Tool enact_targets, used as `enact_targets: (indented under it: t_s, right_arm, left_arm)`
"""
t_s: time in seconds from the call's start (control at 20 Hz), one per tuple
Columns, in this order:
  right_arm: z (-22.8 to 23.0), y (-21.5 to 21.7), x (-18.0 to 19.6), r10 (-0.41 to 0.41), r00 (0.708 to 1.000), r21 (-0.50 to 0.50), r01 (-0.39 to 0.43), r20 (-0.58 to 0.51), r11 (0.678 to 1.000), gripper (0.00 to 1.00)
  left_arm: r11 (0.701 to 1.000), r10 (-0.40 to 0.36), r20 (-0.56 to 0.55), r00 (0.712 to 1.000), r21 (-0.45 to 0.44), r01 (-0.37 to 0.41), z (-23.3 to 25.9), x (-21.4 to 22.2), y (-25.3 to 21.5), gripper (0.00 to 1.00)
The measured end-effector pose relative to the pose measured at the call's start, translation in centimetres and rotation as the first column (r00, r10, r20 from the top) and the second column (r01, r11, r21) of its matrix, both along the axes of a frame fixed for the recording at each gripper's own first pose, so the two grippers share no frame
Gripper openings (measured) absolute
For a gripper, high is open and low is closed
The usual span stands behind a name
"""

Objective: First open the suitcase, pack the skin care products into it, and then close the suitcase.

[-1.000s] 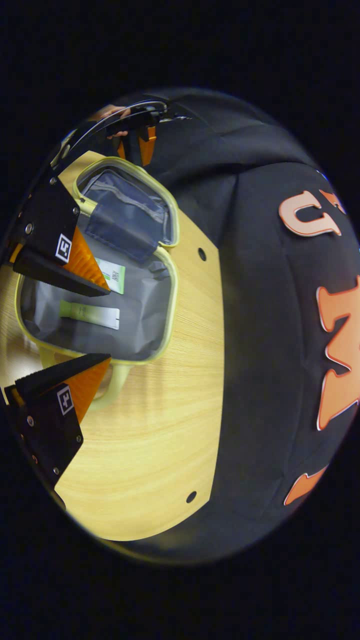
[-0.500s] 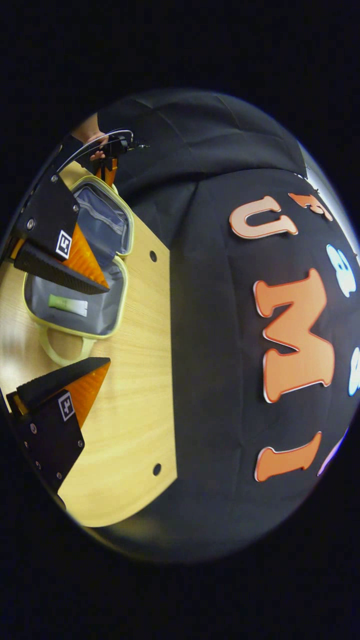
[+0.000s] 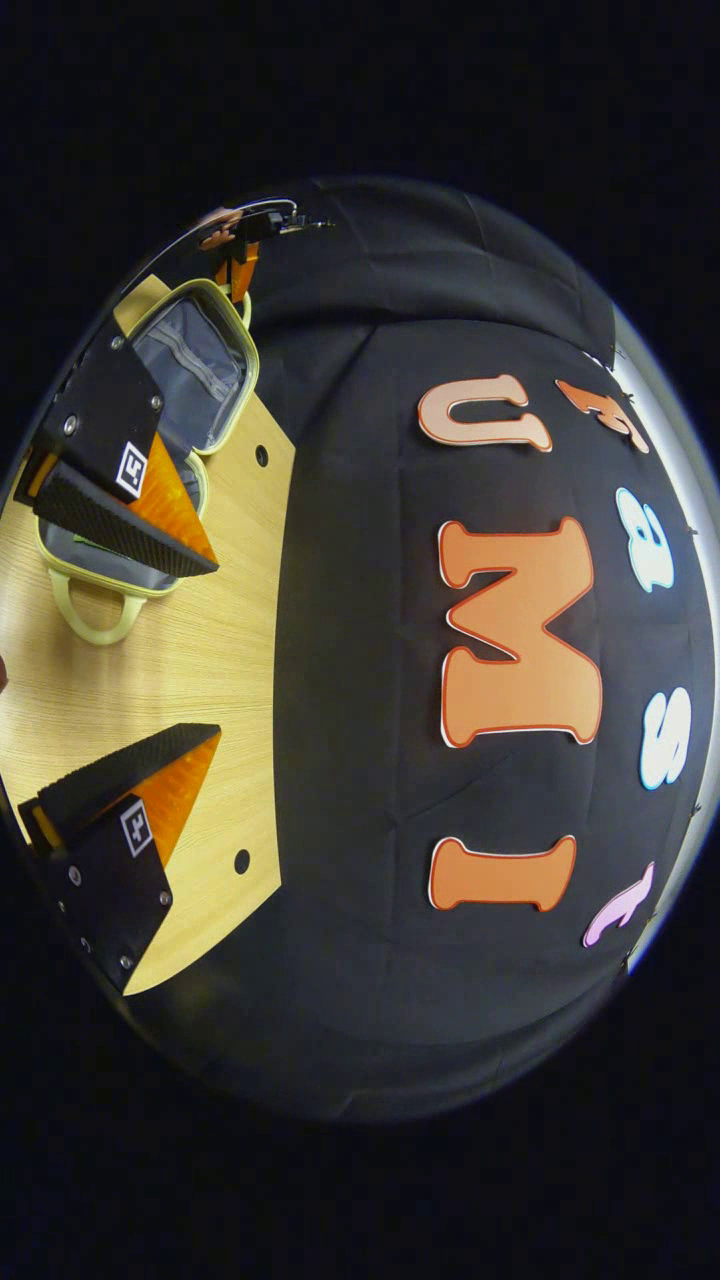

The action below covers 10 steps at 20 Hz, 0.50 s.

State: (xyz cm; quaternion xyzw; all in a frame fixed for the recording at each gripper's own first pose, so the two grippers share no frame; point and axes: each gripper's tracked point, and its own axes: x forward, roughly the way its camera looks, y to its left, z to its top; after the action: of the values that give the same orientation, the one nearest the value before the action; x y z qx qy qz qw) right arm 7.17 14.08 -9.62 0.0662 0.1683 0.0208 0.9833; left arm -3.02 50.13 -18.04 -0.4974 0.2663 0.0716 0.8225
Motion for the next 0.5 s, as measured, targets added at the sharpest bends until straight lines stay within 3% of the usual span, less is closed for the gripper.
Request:
enact_targets:
  t_s: [0.3, 0.5]
  right_arm:
    - [1.2, -2.3, 0.1, 0.019, 0.999, -0.040, -0.017, 0.040, 0.999, 0.94]
    - [2.5, -4.4, 0.0, 0.029, 0.995, -0.082, -0.021, 0.093, 0.996, 0.94]
  left_arm:
    - [0.993, -0.088, 0.120, 0.989, 0.092, 0.077, 8.8, 2.7, -5.3, 0.09]
    - [0.979, -0.148, 0.147, 0.978, 0.163, 0.123, 12.3, 4.0, -9.4, 0.08]
